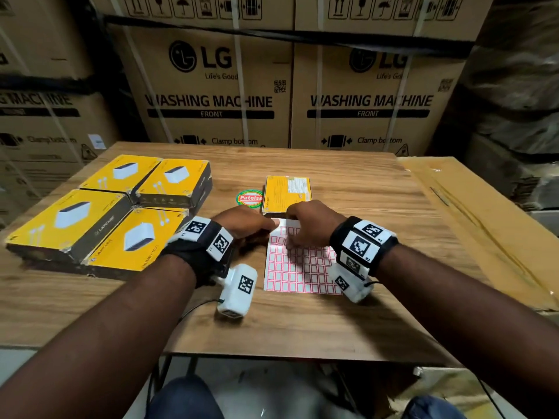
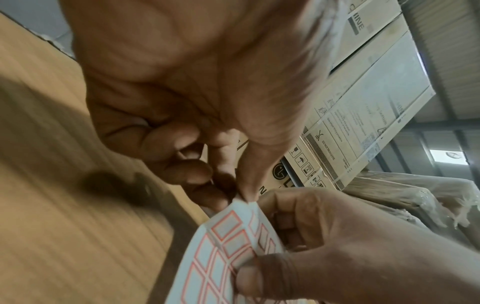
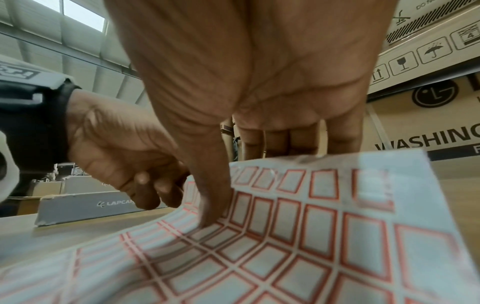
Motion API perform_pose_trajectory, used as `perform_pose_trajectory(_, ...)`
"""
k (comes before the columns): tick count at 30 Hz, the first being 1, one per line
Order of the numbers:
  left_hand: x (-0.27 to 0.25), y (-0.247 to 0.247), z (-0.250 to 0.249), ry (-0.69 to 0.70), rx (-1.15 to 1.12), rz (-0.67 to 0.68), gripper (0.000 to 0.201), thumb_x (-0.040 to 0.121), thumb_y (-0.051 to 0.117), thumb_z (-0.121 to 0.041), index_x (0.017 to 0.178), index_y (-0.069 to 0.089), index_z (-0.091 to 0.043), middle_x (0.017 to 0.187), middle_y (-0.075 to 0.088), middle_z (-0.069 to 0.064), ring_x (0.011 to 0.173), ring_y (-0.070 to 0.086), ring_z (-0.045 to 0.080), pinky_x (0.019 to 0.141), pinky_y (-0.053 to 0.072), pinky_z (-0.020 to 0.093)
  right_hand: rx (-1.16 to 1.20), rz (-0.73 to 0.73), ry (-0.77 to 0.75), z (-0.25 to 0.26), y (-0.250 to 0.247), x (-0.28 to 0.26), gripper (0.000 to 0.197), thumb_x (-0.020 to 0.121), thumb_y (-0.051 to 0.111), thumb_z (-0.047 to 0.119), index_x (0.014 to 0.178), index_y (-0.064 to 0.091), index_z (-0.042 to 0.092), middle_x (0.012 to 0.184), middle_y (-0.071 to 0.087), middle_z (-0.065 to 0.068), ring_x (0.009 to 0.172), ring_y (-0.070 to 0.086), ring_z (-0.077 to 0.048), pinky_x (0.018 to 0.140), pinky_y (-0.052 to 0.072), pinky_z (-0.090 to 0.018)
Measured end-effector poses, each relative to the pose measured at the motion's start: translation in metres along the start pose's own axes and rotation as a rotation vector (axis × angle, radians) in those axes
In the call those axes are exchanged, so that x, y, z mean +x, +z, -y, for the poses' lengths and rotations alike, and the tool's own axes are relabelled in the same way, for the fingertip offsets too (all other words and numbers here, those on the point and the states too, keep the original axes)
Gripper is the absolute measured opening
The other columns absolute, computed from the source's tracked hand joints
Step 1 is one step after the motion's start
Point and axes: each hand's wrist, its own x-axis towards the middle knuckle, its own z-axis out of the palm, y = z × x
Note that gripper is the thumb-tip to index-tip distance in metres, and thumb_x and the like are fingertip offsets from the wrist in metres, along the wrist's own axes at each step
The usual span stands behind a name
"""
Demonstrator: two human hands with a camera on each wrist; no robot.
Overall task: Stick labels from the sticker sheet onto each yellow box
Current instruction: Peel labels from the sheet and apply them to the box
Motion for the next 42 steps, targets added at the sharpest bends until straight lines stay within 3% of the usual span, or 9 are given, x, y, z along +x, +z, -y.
perform_pose_trajectory(4,-0.005,-0.003,-0.003,0.001,0.006,0.009,0.04,0.088,0.063,-0.043,0.099,0.07,-0.005,0.075,0.063,0.007,0.062,0.053,0.021,0.057,0.038,0.027,0.139,-0.117,-0.057,-0.001,0.0,-0.001,0.06,0.067,0.087,0.024,0.119,0.058,0.015,0.112,0.065,-0.001,0.1,0.061,-0.018,0.077,0.046,-0.024)
perform_pose_trajectory(8,-0.01,0.0,-0.004,-0.004,-0.086,0.03,0.026,0.095,0.057,-0.032,0.088,0.065,-0.008,0.067,0.059,0.009,0.049,0.054,0.02,0.048,0.037,0.023,0.125,-0.24,-0.135,0.003,-0.001,-0.002,0.026,0.078,0.077,0.02,0.104,0.071,0.018,0.101,0.07,0.002,0.089,0.064,-0.013,0.073,0.047,-0.023)
perform_pose_trajectory(14,-0.018,0.002,-0.009,0.043,-0.243,0.089,0.025,0.097,0.054,-0.03,0.081,0.063,-0.011,0.061,0.057,0.006,0.046,0.047,0.018,0.045,0.036,0.022,0.077,-0.297,-0.165,0.007,-0.003,-0.004,0.016,0.08,0.074,0.018,0.096,0.075,0.018,0.095,0.07,0.002,0.081,0.062,-0.011,0.07,0.045,-0.023)
perform_pose_trajectory(19,-0.026,0.0,-0.015,0.039,-0.171,0.077,0.023,0.097,0.052,-0.023,0.083,0.06,-0.005,0.061,0.057,0.009,0.047,0.05,0.022,0.048,0.043,0.028,0.06,-0.317,-0.171,0.006,-0.005,-0.006,0.013,0.08,0.075,0.02,0.093,0.075,0.016,0.094,0.07,0.001,0.076,0.054,-0.005,0.068,0.041,-0.019)
perform_pose_trajectory(24,-0.026,0.005,-0.015,0.068,-0.108,0.068,0.018,0.091,0.052,-0.015,0.076,0.055,-0.007,0.064,0.055,0.012,0.055,0.049,0.026,0.057,0.041,0.034,0.059,-0.243,-0.169,0.005,-0.005,-0.005,0.014,0.074,0.08,0.02,0.084,0.072,0.013,0.082,0.068,0.001,0.072,0.056,-0.009,0.06,0.043,-0.018)
perform_pose_trajectory(29,-0.034,0.007,-0.018,0.182,0.19,0.013,0.028,0.096,0.046,-0.012,0.09,0.065,0.007,0.087,0.061,0.018,0.073,0.054,0.025,0.057,0.037,0.024,0.054,-0.188,-0.178,0.0,-0.002,-0.003,0.013,0.08,0.071,0.007,0.091,0.07,0.015,0.08,0.059,0.008,0.074,0.054,-0.008,0.054,0.031,-0.006)
perform_pose_trajectory(34,-0.026,0.009,-0.014,0.191,0.189,-0.011,0.024,0.096,0.048,-0.016,0.074,0.056,-0.022,0.072,0.053,-0.003,0.075,0.053,0.021,0.063,0.045,0.024,0.045,-0.159,-0.199,-0.001,-0.003,-0.001,0.017,0.079,0.071,0.004,0.091,0.075,0.015,0.087,0.07,0.003,0.074,0.057,-0.006,0.063,0.04,-0.012)
perform_pose_trajectory(37,-0.027,0.009,-0.015,0.203,0.126,0.006,0.026,0.096,0.05,-0.017,0.072,0.054,-0.023,0.072,0.053,-0.003,0.081,0.052,0.024,0.079,0.049,0.036,0.045,-0.191,-0.197,-0.001,-0.004,-0.001,0.013,0.076,0.073,0.006,0.085,0.076,0.015,0.083,0.072,0.002,0.074,0.062,-0.009,0.067,0.049,-0.02)
perform_pose_trajectory(42,-0.028,0.008,-0.01,0.246,0.07,0.077,0.026,0.09,0.065,-0.022,0.067,0.055,-0.015,0.068,0.056,0.003,0.059,0.049,0.015,0.058,0.041,0.023,0.05,-0.218,-0.203,-0.004,-0.002,0.0,0.01,0.078,0.068,0.009,0.083,0.071,0.016,0.076,0.067,0.006,0.072,0.061,-0.011,0.06,0.042,-0.016)
